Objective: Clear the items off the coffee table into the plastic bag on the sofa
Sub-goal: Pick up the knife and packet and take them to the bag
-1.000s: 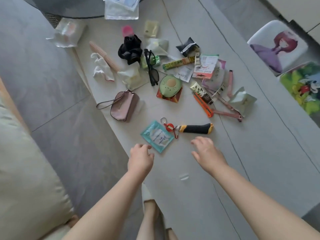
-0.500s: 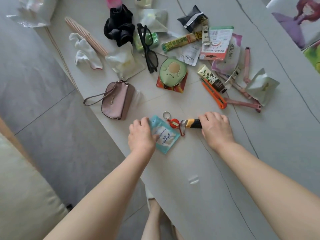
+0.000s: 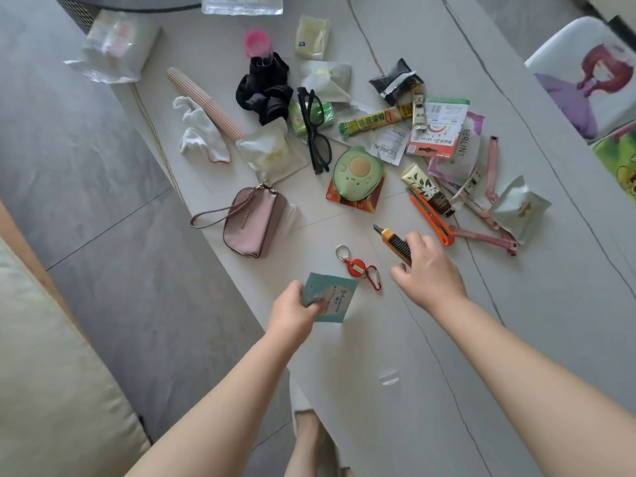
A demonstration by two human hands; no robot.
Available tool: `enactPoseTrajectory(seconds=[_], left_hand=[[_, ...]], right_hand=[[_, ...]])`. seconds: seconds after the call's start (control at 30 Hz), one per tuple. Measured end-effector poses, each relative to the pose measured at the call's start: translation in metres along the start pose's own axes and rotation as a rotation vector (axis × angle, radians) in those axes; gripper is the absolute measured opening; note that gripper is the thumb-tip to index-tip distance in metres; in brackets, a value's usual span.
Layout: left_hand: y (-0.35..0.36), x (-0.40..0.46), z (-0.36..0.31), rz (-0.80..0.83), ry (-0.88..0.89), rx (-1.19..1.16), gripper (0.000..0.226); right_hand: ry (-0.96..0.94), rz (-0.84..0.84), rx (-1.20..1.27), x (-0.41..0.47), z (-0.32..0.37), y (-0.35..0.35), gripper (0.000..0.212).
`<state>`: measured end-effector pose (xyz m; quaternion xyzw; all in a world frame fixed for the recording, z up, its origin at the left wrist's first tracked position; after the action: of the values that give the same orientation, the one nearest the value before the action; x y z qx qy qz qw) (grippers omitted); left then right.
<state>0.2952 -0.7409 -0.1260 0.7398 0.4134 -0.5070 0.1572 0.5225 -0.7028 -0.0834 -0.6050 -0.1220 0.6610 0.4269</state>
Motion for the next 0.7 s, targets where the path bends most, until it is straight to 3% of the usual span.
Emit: enactPoseTrajectory(seconds=[0.17,0.3,0.5,0.6,0.7], left_hand=[[-0.006,-0.007,0.008,0.049,0.022,-0.215,0.022],[-0.017,-0.005,0.016,0.051,0.045,-0.311,0.021],[-0.036,-0.01,0.031,0.028,0.052,-0.376,0.023],[-0.037,-0.022,0.035,0.019,0.047,-0.444,0.025],[-0.037,-0.044,0.031,0.001,0.063,-0.611,0.023]], right_hand=[[-0.047,0.046,0.081,0.014,0.036,0.015,0.033],[-0.017,0.095,0.007,0.023,0.051,0.041,0.039],[0.038,0.078,-0.068,0.021,0.055,0.057,0.031],[0.055,0.107,0.123,0.011,0.057,0.049,0.028],[-0.019,0.138,0.32,-0.008,0.066,0.031,0.006]])
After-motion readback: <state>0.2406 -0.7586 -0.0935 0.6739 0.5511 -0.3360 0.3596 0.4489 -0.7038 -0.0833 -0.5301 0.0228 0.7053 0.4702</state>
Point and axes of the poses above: each hand's wrist, its own x-axis towards the middle knuckle, its own y-axis out of the palm, z = x × y, the point moved 7 cm from there along x, towards the middle knuckle, and after that the axes turned 14 degrees about z, right-handed, at the moved point
